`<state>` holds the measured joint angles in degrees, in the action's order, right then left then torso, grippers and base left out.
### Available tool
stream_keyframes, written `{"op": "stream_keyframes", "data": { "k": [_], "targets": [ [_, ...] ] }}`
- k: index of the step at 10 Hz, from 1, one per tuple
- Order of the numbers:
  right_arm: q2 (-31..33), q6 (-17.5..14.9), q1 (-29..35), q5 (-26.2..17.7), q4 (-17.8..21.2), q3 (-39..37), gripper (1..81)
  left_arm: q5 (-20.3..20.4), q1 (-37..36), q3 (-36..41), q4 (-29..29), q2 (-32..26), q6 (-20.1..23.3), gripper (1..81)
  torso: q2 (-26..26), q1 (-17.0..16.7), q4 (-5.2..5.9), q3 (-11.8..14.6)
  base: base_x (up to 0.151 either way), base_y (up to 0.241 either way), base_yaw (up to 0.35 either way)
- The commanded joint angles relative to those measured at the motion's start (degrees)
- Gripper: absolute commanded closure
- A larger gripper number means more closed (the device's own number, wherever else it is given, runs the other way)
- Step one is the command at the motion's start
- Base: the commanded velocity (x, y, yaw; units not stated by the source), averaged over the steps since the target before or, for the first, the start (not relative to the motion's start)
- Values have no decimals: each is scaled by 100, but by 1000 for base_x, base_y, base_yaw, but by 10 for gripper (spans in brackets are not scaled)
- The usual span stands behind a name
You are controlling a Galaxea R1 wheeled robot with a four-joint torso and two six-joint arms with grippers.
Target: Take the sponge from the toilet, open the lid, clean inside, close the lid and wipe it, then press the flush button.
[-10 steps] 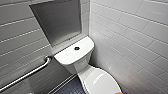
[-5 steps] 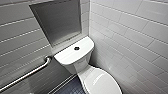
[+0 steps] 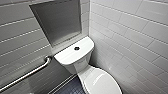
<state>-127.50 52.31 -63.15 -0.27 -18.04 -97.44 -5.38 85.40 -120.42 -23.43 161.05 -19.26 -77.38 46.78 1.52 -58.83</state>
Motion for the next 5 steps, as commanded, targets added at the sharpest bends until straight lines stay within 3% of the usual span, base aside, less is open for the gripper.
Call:
{"op": "stream_keyframes", "data": {
  "k": [1, 5],
  "targets": [
    [548, -19, 981, -1385, -332, 762, 811, -420, 131, 114, -22, -37, 45, 10, 2, 0, 0, 0, 0, 0, 0],
    [372, 25, 2239, -2811, -349, 1220, 811, -420, 96, 106, -21, -20, 45, 10, 2, 0, 0, 0, 0, 0, 0]
  ]
}}
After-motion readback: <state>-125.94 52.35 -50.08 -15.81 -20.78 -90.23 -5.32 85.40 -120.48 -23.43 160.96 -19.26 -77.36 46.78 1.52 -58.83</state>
